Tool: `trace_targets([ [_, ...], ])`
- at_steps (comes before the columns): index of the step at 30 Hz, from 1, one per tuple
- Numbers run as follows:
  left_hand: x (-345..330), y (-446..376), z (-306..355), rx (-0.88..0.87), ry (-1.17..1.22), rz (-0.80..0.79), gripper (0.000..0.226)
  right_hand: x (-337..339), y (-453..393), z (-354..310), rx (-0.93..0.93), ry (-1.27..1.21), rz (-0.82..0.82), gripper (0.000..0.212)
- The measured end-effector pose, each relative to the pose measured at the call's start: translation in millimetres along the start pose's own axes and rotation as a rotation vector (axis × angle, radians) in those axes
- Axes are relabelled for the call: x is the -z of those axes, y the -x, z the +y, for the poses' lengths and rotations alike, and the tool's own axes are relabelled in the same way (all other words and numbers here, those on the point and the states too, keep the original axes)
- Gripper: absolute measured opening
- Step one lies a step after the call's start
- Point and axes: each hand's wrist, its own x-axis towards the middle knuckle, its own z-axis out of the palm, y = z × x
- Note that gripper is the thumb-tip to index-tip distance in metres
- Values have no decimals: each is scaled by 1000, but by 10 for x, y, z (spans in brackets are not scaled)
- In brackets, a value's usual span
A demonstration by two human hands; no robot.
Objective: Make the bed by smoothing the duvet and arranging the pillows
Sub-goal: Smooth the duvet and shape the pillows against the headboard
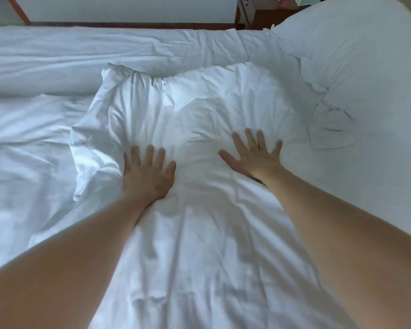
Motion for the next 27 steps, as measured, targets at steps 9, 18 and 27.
trace_targets([
  [9,-474,1403,-305,-18,-39,82,70,-667,1501,198,-75,-25,94,98],
  [18,-933,2685,-803,10,-59,76,70,-1188,2654,57,-104,-45,187,95],
  [27,-1306,3432,-946,145,37,1,75,-1586,3303,-38,-53,-15,144,107],
])
